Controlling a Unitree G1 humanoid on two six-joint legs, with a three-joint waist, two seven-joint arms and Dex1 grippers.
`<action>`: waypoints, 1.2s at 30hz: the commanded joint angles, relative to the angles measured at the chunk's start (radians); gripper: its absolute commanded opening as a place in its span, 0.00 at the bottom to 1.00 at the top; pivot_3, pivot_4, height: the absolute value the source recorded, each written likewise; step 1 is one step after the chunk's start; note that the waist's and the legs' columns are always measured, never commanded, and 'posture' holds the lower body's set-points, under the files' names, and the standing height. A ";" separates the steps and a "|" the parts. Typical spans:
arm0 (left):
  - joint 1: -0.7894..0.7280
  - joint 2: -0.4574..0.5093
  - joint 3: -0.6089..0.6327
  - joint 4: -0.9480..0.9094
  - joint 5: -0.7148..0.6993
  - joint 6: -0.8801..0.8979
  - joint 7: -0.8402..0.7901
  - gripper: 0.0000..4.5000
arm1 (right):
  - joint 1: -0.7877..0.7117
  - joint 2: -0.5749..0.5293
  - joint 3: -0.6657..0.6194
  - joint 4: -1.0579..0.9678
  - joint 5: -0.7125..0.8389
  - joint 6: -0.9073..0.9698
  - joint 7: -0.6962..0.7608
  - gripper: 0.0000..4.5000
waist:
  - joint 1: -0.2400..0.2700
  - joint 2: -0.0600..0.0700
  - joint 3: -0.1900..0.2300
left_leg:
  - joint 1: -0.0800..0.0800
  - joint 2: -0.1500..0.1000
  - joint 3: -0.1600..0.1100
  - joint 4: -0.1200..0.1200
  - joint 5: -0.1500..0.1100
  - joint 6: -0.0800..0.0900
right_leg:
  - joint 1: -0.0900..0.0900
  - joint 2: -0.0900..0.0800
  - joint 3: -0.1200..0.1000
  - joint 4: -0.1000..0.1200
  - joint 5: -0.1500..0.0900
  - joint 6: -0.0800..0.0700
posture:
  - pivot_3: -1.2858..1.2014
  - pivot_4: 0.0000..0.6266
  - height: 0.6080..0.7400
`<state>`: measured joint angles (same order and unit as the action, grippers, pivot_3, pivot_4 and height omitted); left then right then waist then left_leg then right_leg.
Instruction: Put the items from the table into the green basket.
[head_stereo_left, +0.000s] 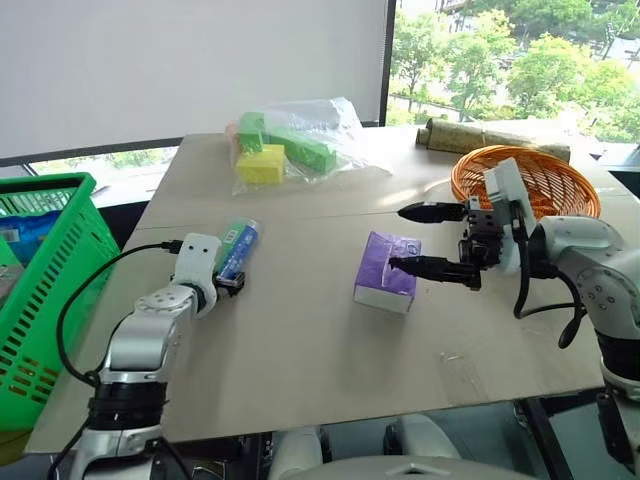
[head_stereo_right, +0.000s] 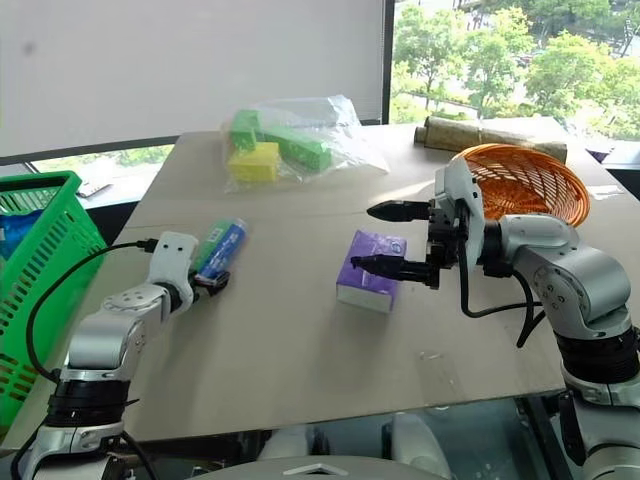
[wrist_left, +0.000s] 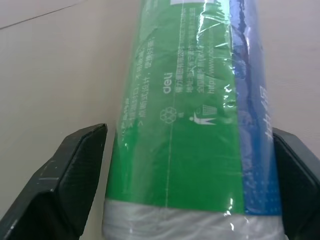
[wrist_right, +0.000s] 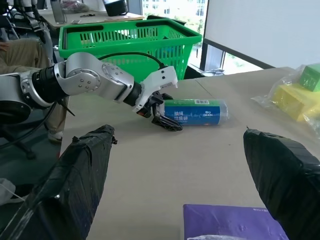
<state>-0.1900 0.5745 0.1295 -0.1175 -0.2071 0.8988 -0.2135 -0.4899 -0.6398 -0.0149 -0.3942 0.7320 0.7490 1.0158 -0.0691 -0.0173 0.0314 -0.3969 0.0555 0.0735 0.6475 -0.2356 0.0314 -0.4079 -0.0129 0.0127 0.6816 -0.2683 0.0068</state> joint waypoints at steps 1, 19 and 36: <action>-0.003 -0.004 0.014 -0.001 0.016 0.009 0.003 0.66 | -0.001 -0.007 -0.010 -0.026 0.002 -0.028 -0.006 1.00 | 0.000 0.000 0.000 | 0.000 0.000 0.000 0.000 0.000 0.000 | 0.000 0.000 0.000 0.000 0.000 0.000 | 0.47 0.00 1.00; -0.156 0.199 0.553 -0.106 0.196 -0.112 0.297 0.49 | -0.175 0.152 0.045 0.082 0.047 -0.057 0.019 1.00 | 0.002 -0.011 0.002 | -0.003 0.001 0.000 -0.003 0.000 -0.001 | -0.003 -0.004 0.001 -0.001 0.001 -0.001 | 0.52 0.00 1.00; 0.015 0.222 0.753 0.056 0.185 -0.185 0.208 0.98 | -0.257 0.247 0.031 0.134 0.072 -0.072 0.001 1.00 | 0.064 -0.024 -0.007 | -0.003 0.001 -0.001 -0.006 -0.001 -0.009 | -0.002 -0.020 -0.013 -0.001 0.002 -0.003 | 0.53 0.00 1.00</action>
<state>-0.1544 0.7872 0.9072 -0.0606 -0.0067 0.7662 0.0128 -0.7256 -0.3874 0.0367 -0.2489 0.7906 0.6928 1.0190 -0.0056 -0.0413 0.0241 -0.3996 0.0561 0.0729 0.6412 -0.2370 0.0226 -0.4102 -0.0340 -0.0017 0.6802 -0.2667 0.0035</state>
